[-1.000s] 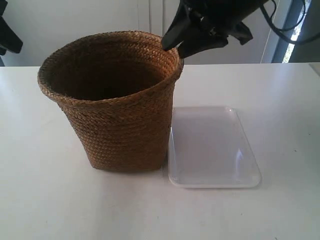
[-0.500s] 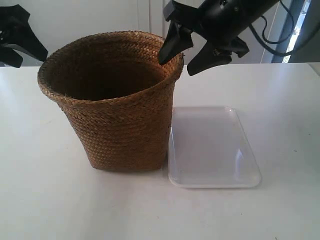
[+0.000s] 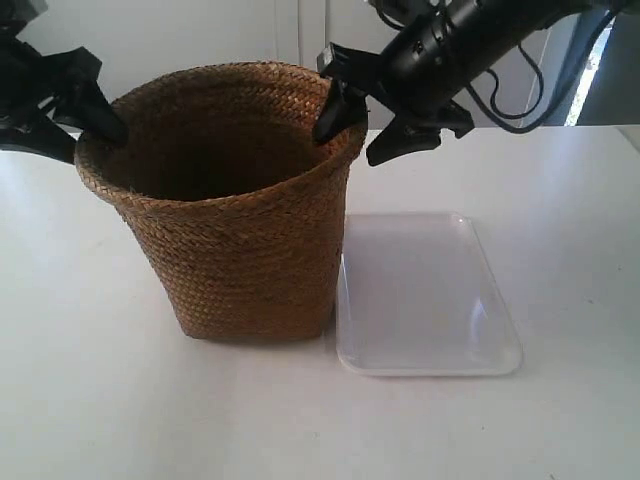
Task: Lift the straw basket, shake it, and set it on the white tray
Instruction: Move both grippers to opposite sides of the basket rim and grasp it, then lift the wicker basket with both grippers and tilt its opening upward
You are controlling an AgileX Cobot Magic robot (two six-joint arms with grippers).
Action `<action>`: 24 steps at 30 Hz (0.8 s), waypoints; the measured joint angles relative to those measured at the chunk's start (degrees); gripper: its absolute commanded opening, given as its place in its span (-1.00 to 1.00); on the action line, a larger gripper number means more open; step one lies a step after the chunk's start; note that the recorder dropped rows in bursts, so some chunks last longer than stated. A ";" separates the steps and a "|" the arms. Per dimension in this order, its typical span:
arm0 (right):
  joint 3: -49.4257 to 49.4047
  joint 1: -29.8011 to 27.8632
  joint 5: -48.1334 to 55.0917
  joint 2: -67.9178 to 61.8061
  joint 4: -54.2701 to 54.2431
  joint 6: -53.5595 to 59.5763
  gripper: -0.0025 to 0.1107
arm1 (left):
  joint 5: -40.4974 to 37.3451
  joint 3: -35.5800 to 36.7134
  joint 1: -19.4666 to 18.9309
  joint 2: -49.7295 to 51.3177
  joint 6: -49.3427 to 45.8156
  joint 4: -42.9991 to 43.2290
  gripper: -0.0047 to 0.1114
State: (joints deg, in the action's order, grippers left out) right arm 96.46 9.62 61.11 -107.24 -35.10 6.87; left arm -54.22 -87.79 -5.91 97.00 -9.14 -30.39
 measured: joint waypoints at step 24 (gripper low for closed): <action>0.23 0.10 -3.59 -3.46 -0.27 -0.23 -0.96 | 6.69 -0.22 4.99 4.20 -1.31 -2.79 -0.92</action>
State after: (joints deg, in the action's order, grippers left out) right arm 96.69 9.73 57.52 -110.70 -35.37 6.64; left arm -47.53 -88.01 -0.92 101.20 -10.46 -33.19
